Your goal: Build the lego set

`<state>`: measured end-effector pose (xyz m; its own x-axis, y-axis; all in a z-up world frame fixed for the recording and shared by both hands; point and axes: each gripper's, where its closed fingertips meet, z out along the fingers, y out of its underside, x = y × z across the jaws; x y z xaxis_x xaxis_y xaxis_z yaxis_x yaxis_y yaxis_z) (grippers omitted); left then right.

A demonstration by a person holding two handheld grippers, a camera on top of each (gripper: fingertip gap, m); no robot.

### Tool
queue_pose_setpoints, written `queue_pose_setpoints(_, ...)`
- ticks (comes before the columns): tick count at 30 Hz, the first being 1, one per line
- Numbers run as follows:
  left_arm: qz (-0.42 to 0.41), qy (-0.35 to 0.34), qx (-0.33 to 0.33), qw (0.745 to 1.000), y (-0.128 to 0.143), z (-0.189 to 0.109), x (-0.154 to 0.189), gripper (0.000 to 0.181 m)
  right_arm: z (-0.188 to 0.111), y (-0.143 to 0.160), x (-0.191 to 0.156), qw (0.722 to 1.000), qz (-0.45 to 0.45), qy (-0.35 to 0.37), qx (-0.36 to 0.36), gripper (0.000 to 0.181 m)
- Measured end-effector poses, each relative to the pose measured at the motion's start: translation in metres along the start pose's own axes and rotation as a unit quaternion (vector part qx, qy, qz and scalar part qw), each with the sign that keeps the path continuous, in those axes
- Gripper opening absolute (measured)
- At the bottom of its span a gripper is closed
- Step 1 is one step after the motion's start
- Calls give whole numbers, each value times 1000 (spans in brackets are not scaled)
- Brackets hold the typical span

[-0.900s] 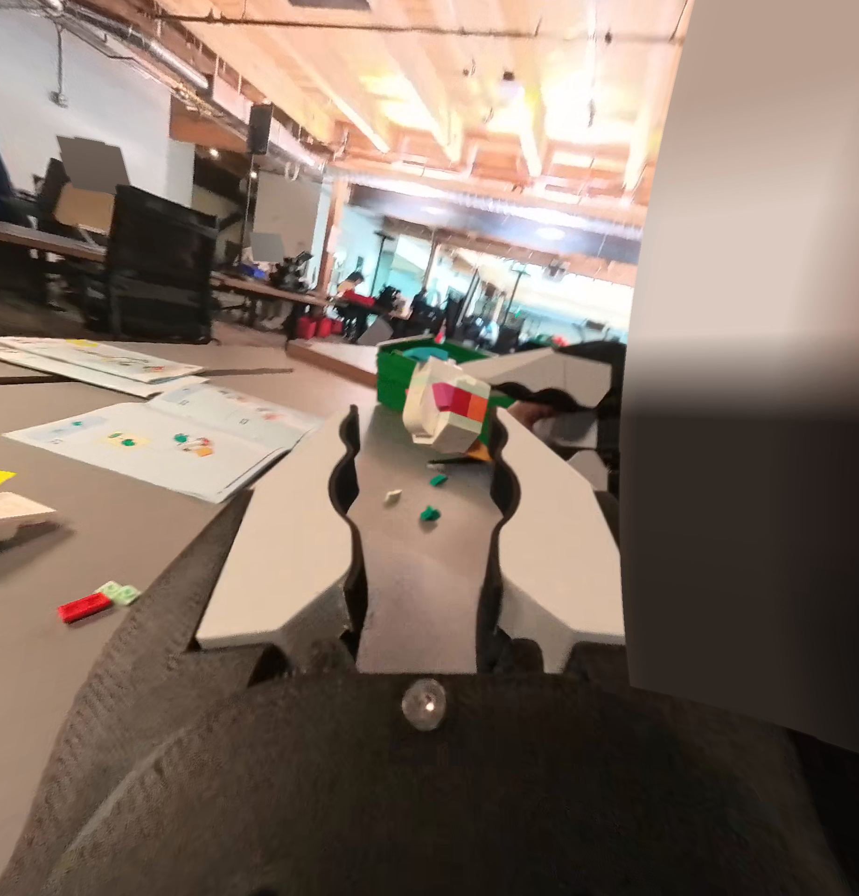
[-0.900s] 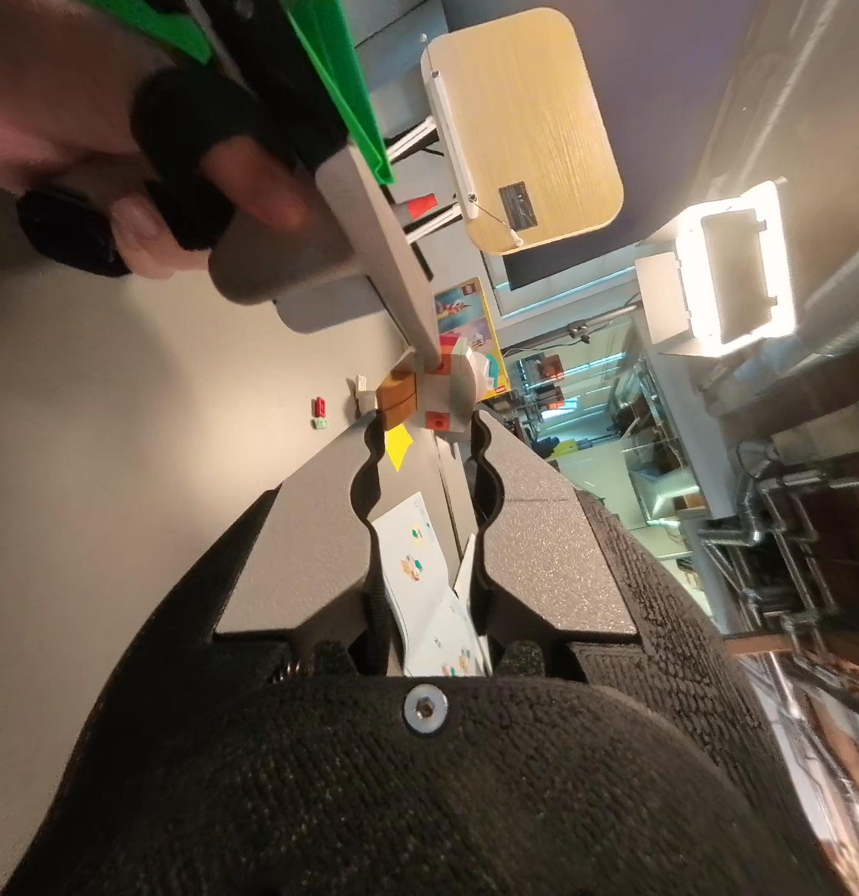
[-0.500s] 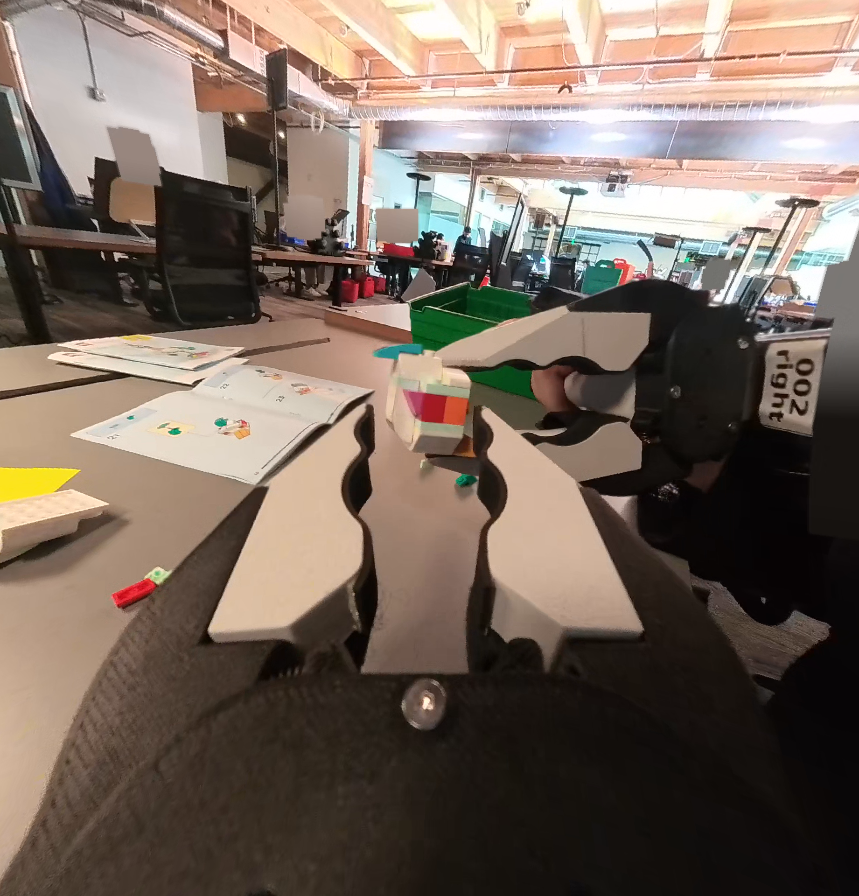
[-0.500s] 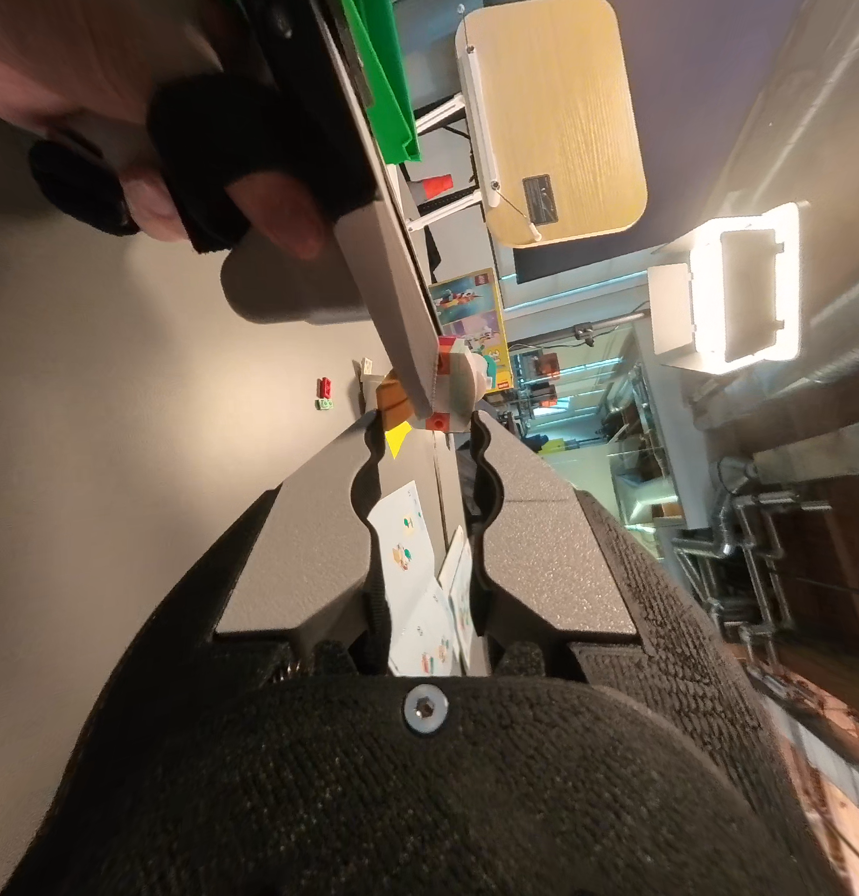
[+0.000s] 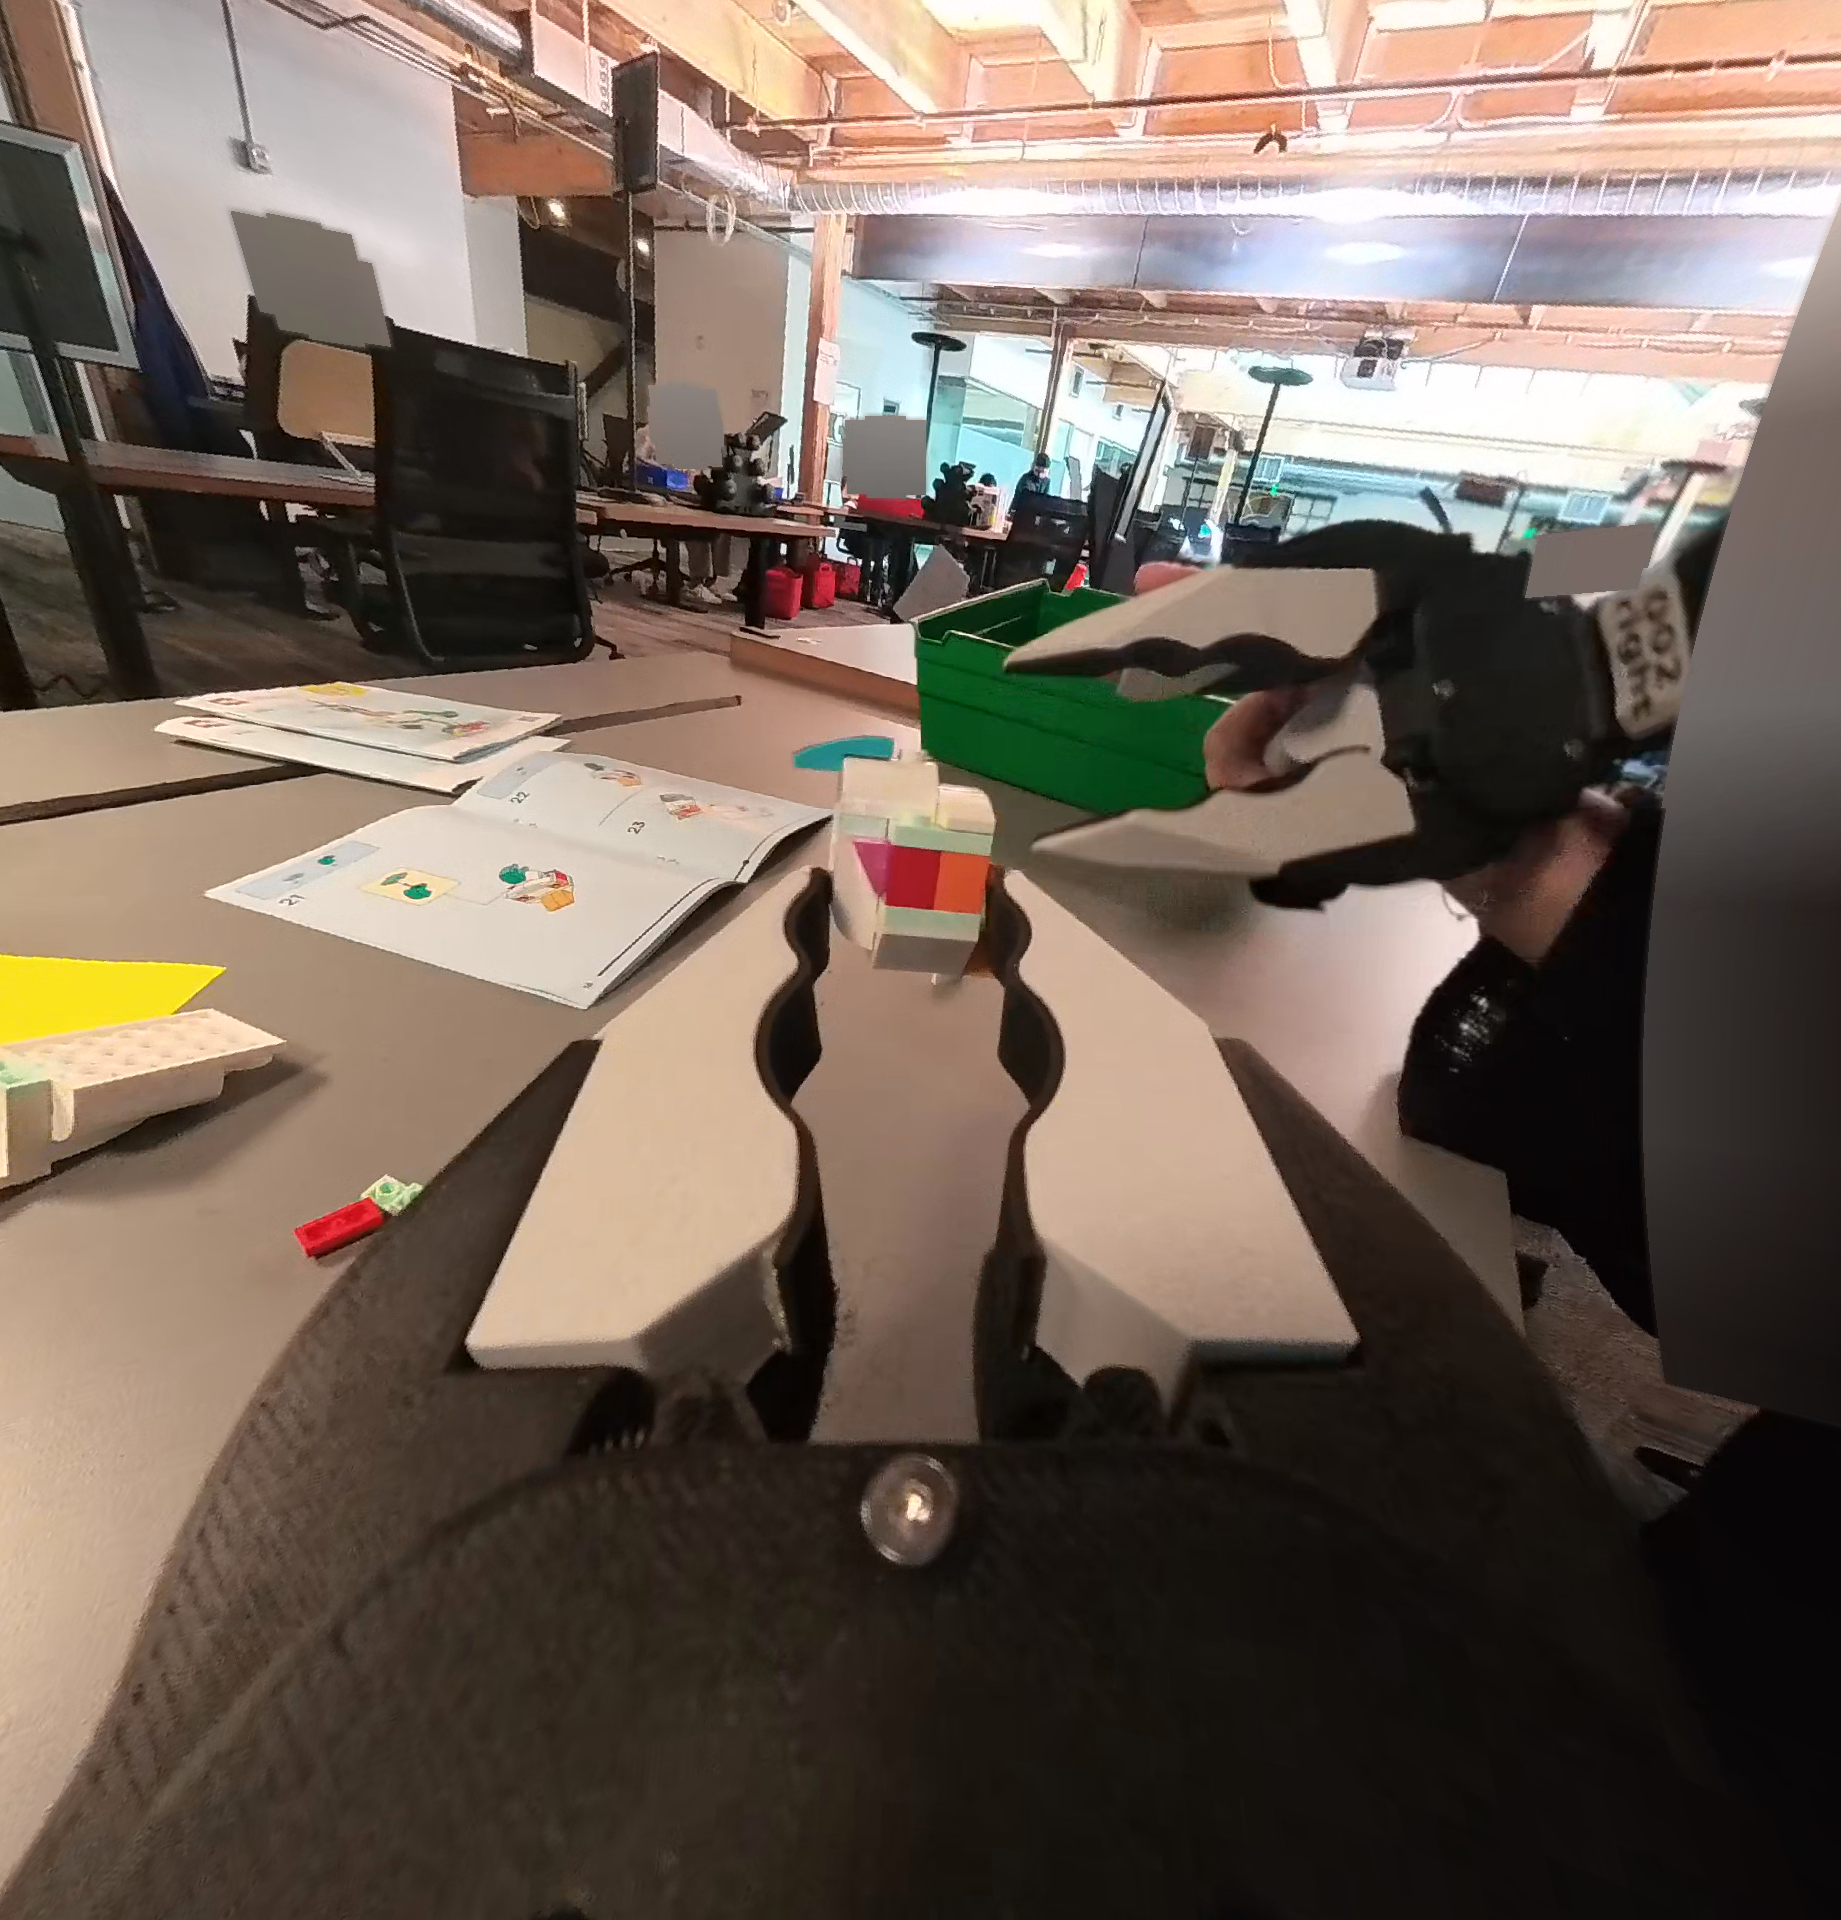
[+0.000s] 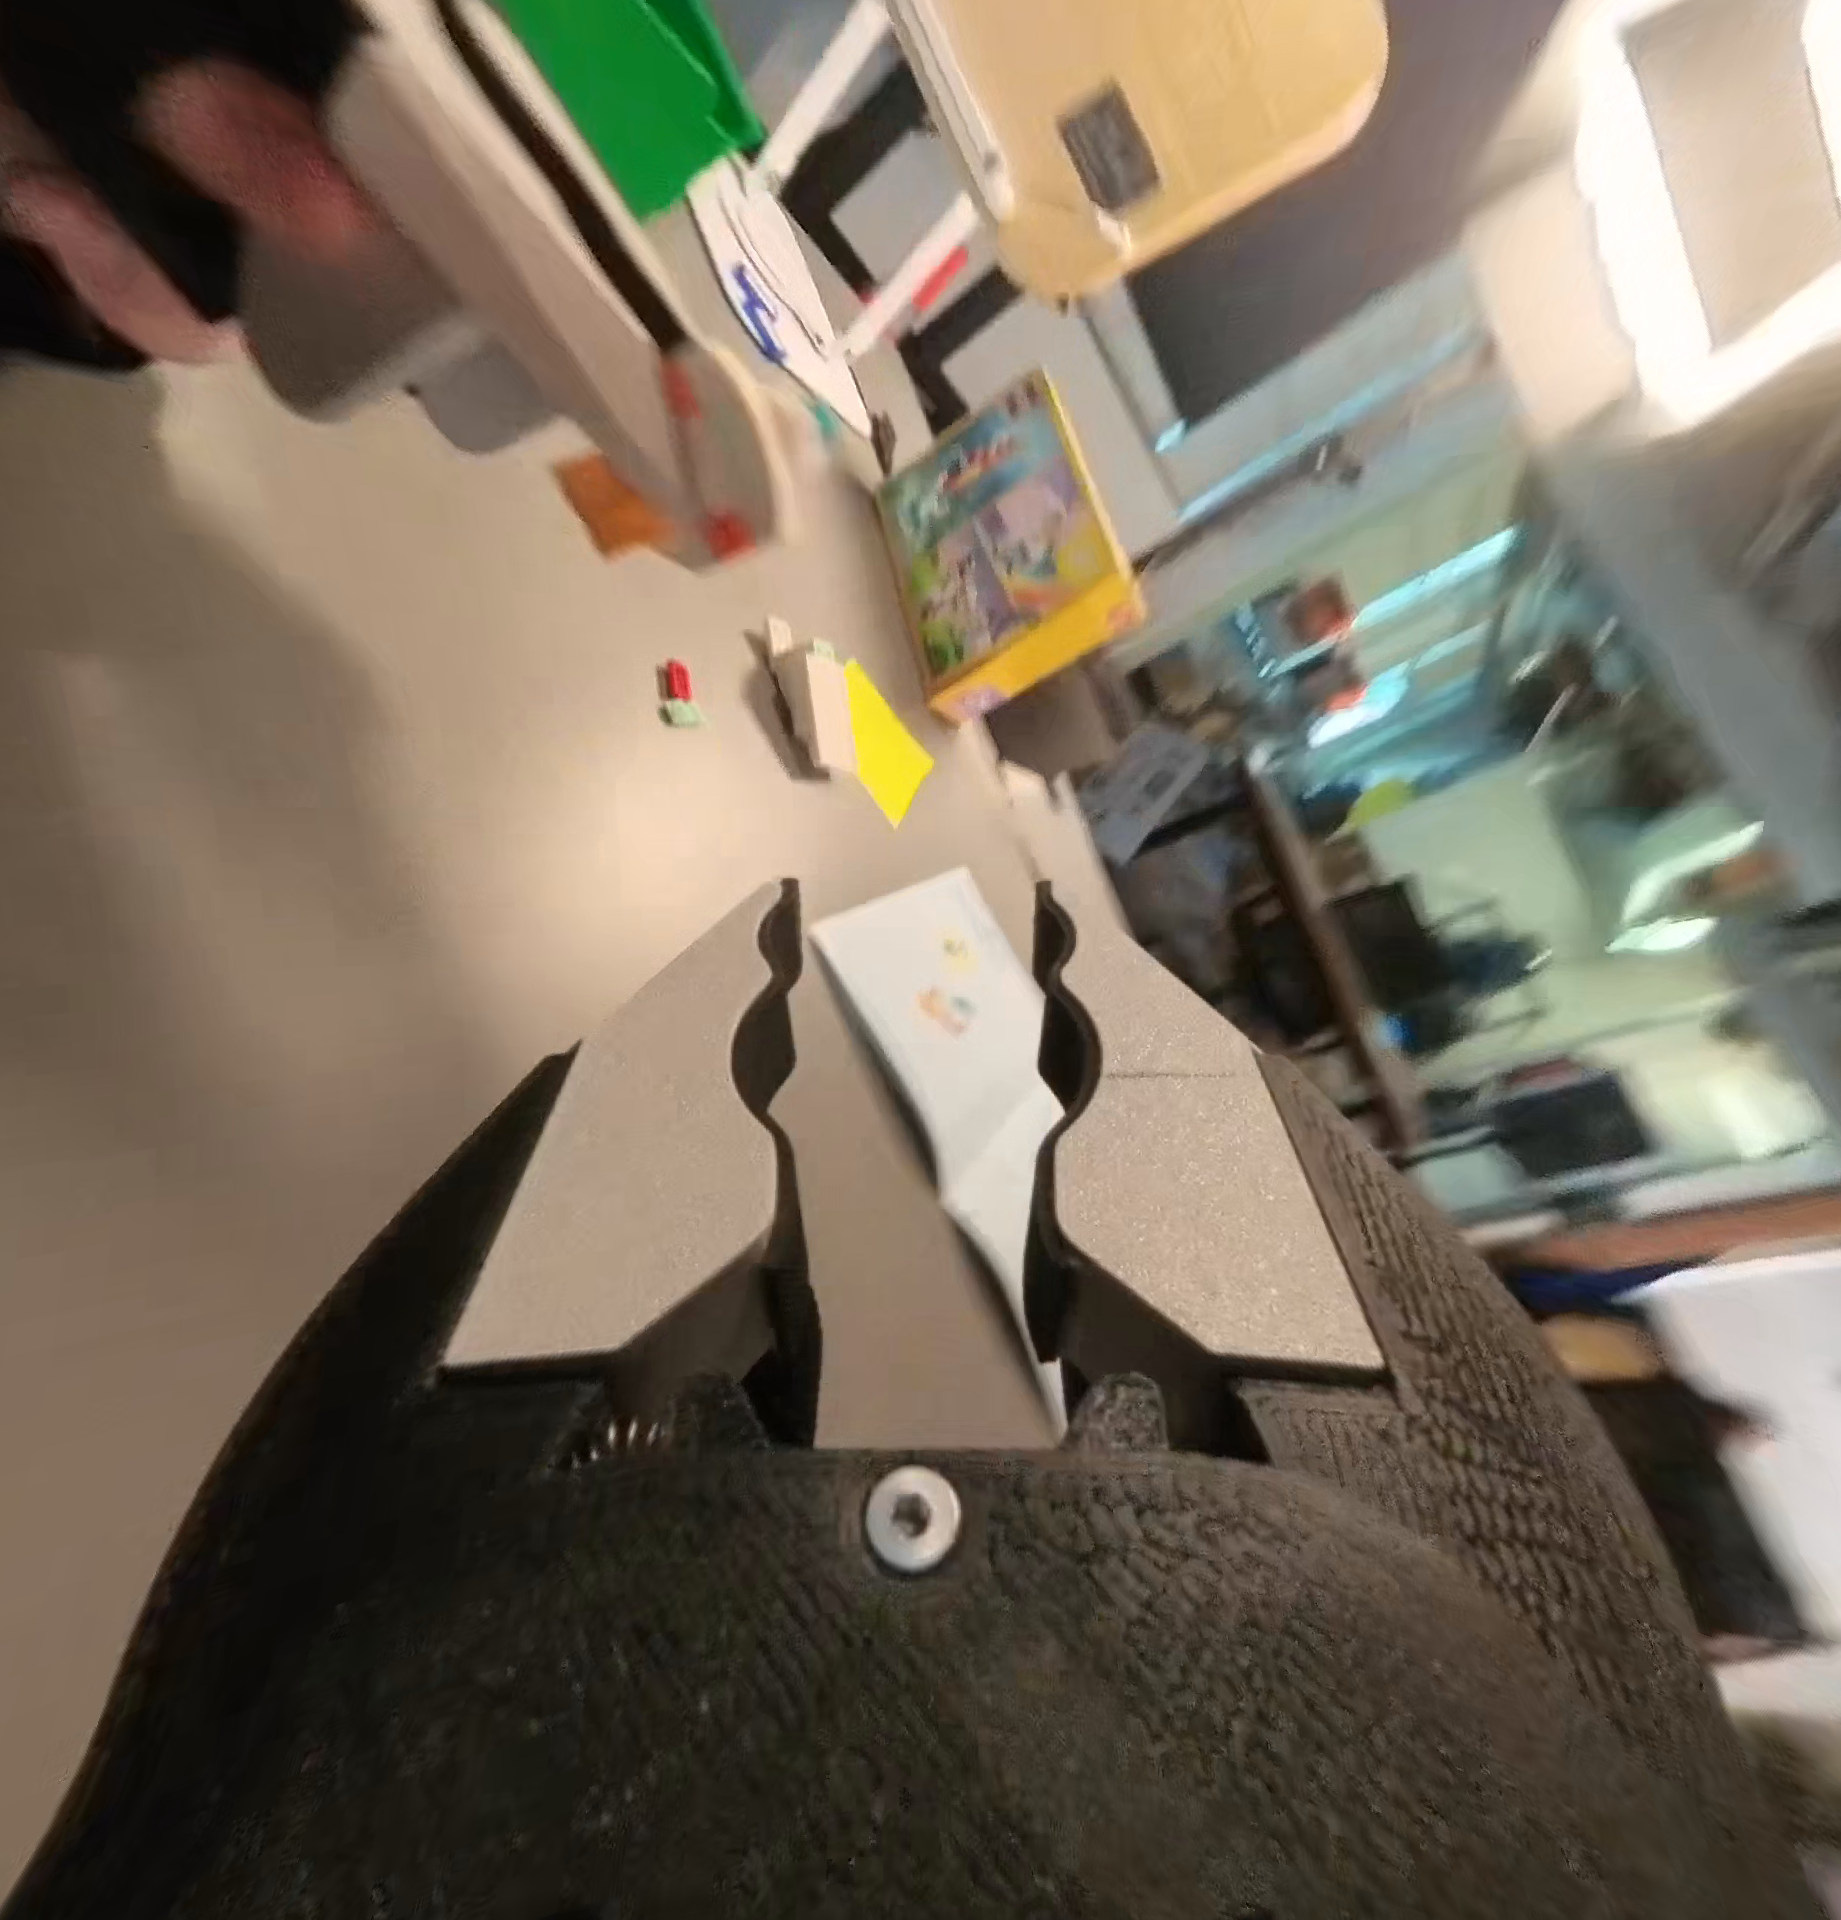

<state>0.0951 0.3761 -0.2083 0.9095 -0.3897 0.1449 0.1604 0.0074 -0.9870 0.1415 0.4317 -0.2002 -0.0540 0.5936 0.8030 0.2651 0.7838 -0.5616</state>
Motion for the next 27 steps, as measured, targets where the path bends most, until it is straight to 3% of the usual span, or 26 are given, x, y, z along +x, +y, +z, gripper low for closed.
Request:
queue_pose_setpoints(2,-1,5,-2,1000,1,1,1,29,-13,19,10,992,124,-24,-17,43)
queue_pose_setpoints(5,1,15,-8,1000,2,3,6,29,-30,51,20,956,288,-46,-44,44)
queue_pose_setpoints(9,-1,24,-7,1000,2,5,8,29,-43,92,-13,897,401,-133,-130,44)
queue_pose_setpoints(14,-4,30,-9,1000,3,4,9,29,-44,94,-58,866,420,-223,-154,33)
queue_pose_setpoints(19,-15,37,-19,999,7,6,10,29,-38,105,-69,867,409,-220,-182,26)
queue_pose_setpoints(27,-21,44,-27,998,10,7,11,29,-33,103,-63,866,425,-207,-165,20)
